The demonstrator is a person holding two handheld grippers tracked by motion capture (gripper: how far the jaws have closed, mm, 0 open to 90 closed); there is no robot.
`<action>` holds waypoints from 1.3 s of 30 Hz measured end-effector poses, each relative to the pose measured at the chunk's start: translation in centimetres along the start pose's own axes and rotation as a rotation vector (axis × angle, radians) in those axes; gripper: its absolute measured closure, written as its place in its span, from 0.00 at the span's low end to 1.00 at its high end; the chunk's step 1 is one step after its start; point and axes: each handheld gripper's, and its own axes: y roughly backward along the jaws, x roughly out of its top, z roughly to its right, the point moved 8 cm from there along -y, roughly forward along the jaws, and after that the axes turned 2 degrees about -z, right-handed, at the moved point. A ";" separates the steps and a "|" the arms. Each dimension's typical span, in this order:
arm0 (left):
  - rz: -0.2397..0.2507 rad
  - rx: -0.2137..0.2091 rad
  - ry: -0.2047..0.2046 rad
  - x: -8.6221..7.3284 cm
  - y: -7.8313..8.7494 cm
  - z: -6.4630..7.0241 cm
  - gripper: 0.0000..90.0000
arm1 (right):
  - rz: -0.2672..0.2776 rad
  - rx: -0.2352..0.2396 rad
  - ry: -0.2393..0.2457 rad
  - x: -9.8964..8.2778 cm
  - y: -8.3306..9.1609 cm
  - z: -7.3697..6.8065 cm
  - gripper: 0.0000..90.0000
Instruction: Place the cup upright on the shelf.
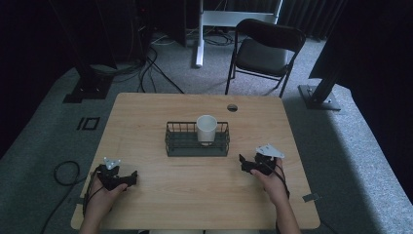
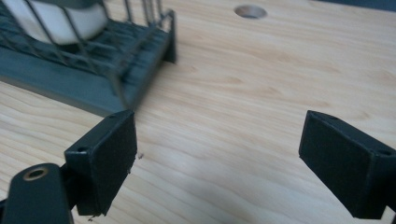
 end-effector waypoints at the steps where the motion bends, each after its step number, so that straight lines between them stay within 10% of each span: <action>1: 0.000 0.000 0.000 0.0 0.0 0.0 0.02 | -0.005 -0.007 -0.007 -0.2 0.1 0.3 0.12; 19: 0.000 0.000 0.001 0.0 0.0 0.0 0.02 | -0.053 -0.101 -0.153 -2.5 1.5 5.3 0.12; 39: -0.001 0.000 0.000 0.0 0.0 0.0 0.02 | -0.175 -0.222 -0.196 -5.6 1.9 8.0 0.13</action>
